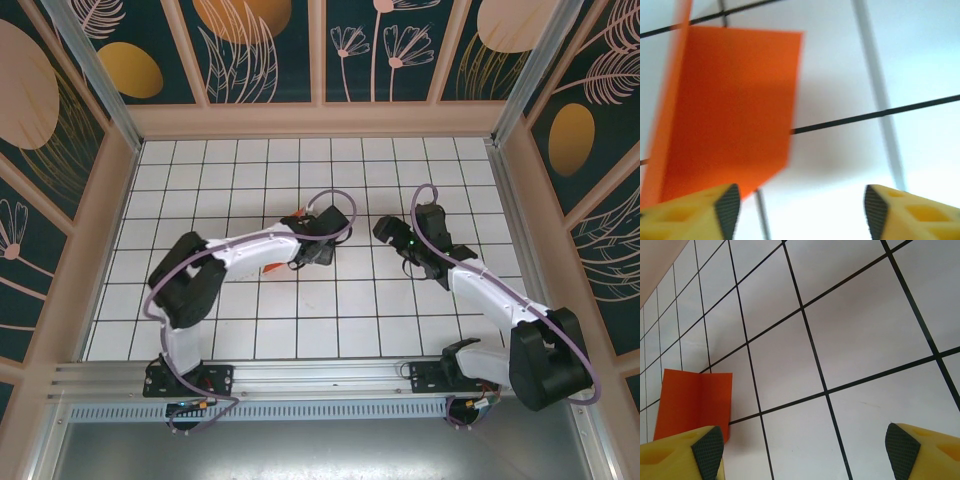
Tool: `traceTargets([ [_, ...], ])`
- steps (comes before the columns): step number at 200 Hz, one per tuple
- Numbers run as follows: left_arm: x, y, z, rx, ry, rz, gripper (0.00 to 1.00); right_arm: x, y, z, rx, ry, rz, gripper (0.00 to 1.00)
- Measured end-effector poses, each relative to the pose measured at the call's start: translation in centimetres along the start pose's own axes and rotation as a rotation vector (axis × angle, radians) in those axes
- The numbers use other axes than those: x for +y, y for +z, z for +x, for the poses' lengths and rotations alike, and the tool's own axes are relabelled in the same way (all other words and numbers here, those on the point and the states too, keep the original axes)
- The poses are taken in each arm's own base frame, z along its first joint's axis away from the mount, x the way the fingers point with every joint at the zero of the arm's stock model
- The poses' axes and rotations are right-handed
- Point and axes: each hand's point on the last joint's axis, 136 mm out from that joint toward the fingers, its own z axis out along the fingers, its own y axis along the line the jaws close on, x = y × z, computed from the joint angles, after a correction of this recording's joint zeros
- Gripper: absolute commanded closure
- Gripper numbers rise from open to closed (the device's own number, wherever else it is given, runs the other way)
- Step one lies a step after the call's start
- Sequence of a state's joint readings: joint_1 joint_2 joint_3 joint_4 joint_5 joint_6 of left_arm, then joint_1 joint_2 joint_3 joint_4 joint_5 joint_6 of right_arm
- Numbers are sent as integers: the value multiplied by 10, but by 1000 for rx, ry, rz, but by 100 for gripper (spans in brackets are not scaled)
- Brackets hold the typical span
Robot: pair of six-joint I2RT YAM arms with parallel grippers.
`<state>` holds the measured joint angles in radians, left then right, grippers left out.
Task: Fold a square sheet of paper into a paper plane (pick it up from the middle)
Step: Turn over the paper at the center of the table, then move the paper to the center of the table.
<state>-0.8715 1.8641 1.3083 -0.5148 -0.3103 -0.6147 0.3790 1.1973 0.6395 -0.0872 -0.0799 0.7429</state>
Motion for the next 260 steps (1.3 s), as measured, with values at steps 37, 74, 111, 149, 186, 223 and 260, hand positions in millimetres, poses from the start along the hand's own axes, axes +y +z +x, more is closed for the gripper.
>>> traceTargets([
  [37, -28, -54, -36, -145, -86, 273, 7, 5, 0, 4, 26, -3, -29, 21],
  [74, 25, -63, -51, -243, -212, 237, 1, 27, 15, 24, 110, -72, -88, 28],
  [111, 113, -40, -25, -236, -381, 60, 2, 89, 42, 69, 233, -206, -173, 53],
  [149, 178, -39, 6, -244, -549, -48, 1, 157, 77, 114, 323, -285, -247, 64],
  [186, 209, -43, 26, -262, -662, -80, 1, 204, 102, 144, 360, -342, -288, 64],
  [223, 217, -47, 31, -273, -709, -83, 2, 220, 136, 174, 418, -375, -268, 66],
  [260, 219, -48, 30, -281, -727, -80, 1, 200, 159, 198, 491, -405, -193, 66],
])
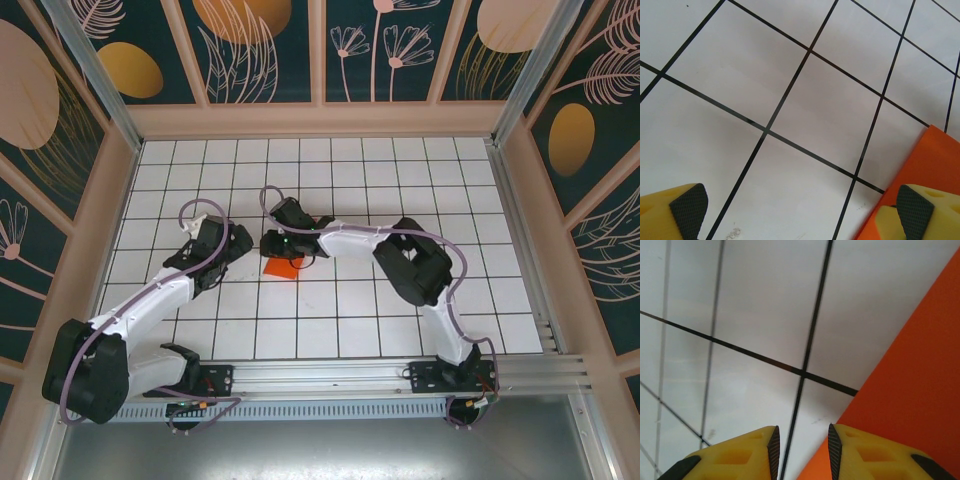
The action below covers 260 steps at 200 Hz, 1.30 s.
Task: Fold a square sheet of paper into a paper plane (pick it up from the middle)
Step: Move the paper to the center of the table, then third fold the triangle at the center of the table.
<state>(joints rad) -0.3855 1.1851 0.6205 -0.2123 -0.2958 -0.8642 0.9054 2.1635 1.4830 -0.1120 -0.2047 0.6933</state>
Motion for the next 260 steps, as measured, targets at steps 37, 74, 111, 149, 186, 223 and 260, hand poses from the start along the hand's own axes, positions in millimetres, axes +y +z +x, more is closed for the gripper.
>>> traceTargets([
  [37, -1, 0, 1, 5, -6, 5, 1, -10, 6, 6, 33, -35, 43, 67],
  [74, -6, 0, 3, 22, -9, 32, 2, -19, -3, 17, 47, -147, 31, 66],
  [111, -18, 2, 10, 67, -3, 89, 2, -46, -34, 46, 106, -315, 23, 65],
  [149, -33, 4, 21, 129, 18, 169, 4, -66, -63, 60, 143, -342, 23, 54],
  [186, -64, 0, 29, 193, 15, 326, 17, -55, -109, 43, 37, -237, -20, 46],
  [223, -99, -10, 45, 258, 27, 484, 29, -78, -166, 11, -160, -13, -35, 34],
  [260, -131, -15, 82, 357, 85, 575, 41, -136, -190, 23, -219, 221, 14, 30],
])
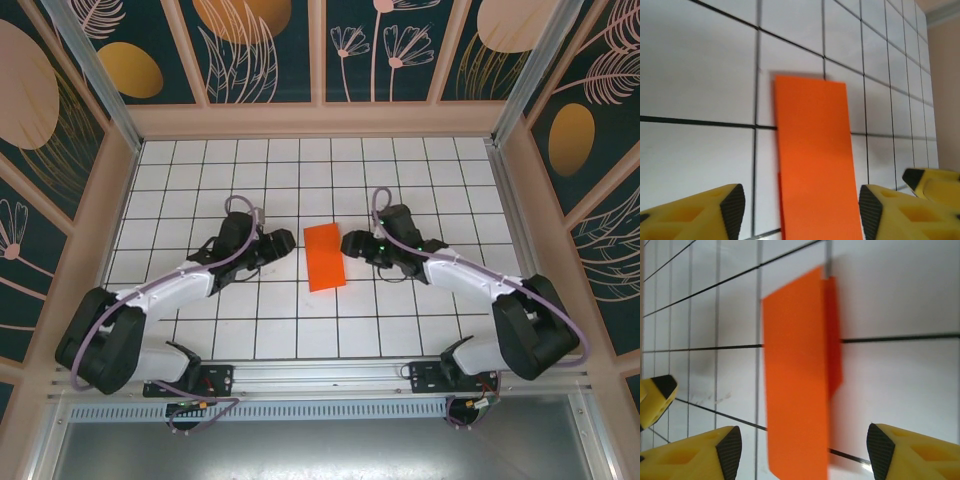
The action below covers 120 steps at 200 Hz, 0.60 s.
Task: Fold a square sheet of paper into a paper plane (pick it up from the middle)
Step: Third fold the triangle at the center of the table.
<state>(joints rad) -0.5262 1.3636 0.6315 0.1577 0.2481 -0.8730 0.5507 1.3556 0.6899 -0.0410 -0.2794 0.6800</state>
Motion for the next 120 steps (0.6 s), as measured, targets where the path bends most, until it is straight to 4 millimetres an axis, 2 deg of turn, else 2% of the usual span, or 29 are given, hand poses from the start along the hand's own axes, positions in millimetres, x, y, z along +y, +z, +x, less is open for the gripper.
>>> traceTargets([
  [22, -11, 16, 12, 48, 7, 38, 45, -18, -2, 12, 24, 84, -1, 30],
  [48, -16, 30, 18, 80, 2, 60, 48, -24, 2, 30, 70, 147, -34, 31],
  [120, -25, 48, 25, 117, -19, 112, 53, -9, 13, 48, 148, 200, -154, 40],
])
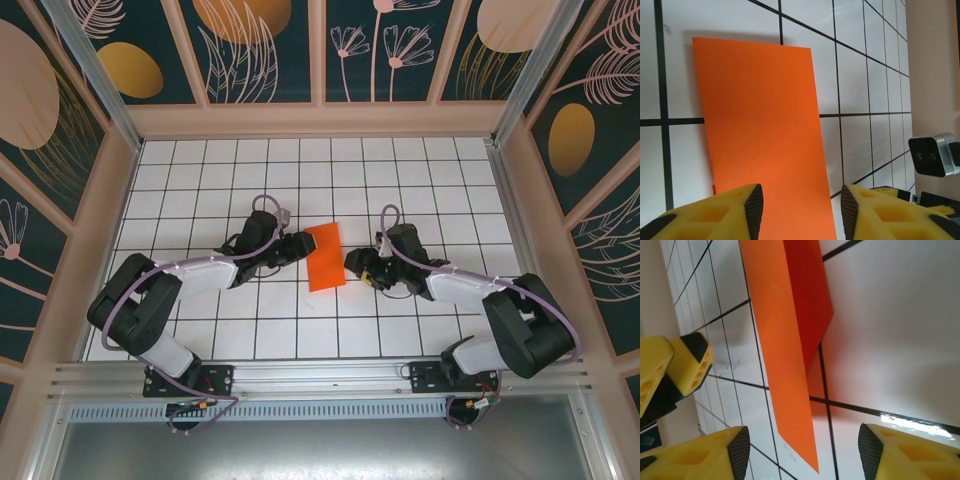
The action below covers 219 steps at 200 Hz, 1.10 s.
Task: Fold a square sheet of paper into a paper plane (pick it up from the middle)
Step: Third fold the triangle at the center of the table.
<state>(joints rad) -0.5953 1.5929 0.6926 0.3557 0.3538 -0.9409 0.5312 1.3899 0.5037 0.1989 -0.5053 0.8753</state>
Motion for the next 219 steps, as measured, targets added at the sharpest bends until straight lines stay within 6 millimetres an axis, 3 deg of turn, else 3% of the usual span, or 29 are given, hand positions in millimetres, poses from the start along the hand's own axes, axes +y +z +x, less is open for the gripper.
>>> traceTargets([
  [76, 13, 16, 9, 45, -26, -16, 57, -3, 14, 22, 66, 23, -16, 65],
  [129, 12, 28, 14, 75, -27, -3, 60, -1, 14, 23, 67, 49, -34, 76],
  [168, 22, 35, 20, 97, -39, -26, 60, 0, 14, 23, 70, 62, -40, 87],
  [219, 31, 40, 26, 115, -47, -48, 62, -3, 16, 24, 79, 79, -29, 94],
])
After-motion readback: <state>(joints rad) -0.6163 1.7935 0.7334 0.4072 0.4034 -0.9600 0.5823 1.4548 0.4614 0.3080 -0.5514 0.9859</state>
